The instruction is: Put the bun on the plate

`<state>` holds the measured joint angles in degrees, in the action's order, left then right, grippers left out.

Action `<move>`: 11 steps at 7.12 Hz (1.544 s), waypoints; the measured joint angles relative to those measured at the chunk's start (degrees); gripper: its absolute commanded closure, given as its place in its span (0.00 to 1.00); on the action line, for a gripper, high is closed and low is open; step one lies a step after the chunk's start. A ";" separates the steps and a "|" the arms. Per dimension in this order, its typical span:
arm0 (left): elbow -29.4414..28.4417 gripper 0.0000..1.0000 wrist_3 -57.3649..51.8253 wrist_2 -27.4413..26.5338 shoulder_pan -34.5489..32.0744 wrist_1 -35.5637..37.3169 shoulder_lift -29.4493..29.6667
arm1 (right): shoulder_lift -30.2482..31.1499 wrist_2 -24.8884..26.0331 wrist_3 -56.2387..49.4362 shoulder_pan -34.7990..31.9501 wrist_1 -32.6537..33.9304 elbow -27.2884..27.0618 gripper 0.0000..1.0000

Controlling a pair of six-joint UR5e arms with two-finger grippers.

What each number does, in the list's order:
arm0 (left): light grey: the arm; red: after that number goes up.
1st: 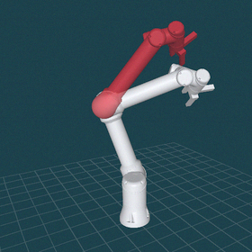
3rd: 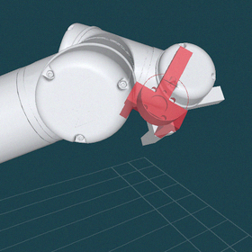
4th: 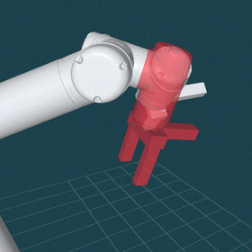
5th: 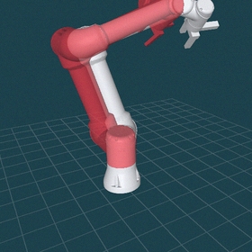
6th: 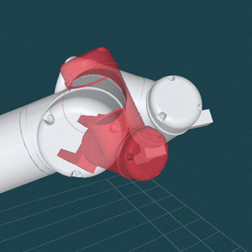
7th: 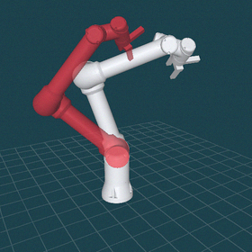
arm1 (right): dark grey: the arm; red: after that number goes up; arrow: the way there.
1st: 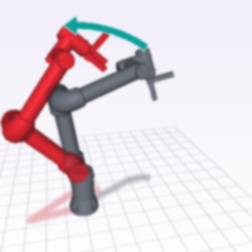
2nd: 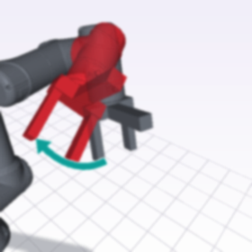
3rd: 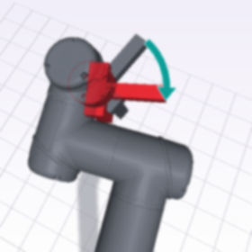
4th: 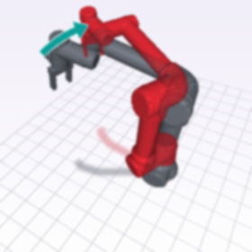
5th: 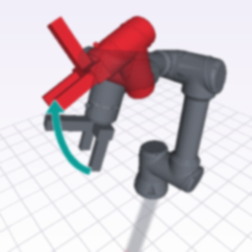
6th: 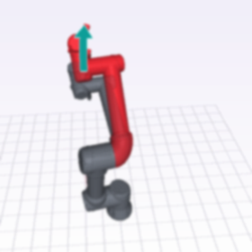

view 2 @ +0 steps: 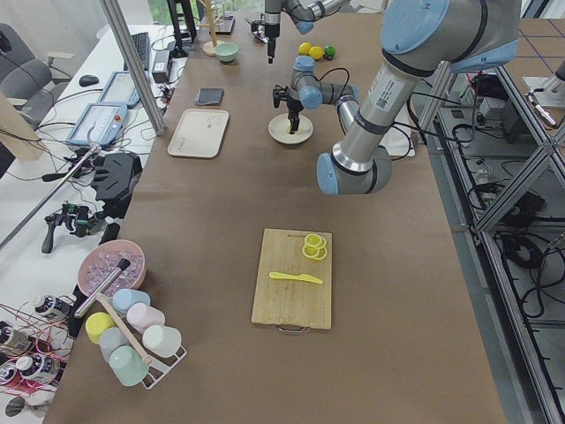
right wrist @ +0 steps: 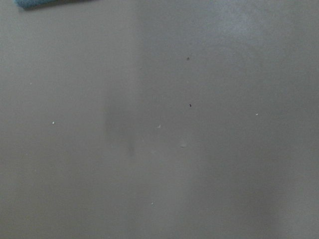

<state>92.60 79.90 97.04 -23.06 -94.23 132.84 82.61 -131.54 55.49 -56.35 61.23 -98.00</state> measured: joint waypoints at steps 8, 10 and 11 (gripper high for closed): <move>9.87 0.02 -69.35 33.75 -47.88 -0.27 -40.92 | 3.43 -2.65 -42.89 -19.52 23.14 0.67 0.00; 8.48 0.02 -76.33 38.47 -54.68 -0.33 -45.55 | 4.07 -2.42 -44.83 -20.49 24.07 0.82 0.00; 8.65 0.02 -77.17 38.86 -55.85 -0.24 -46.41 | 4.40 -2.21 -45.03 -20.59 23.98 0.86 0.00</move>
<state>101.24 2.73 135.90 -78.91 -94.47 86.44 87.01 -133.75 10.46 -76.94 85.20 -97.14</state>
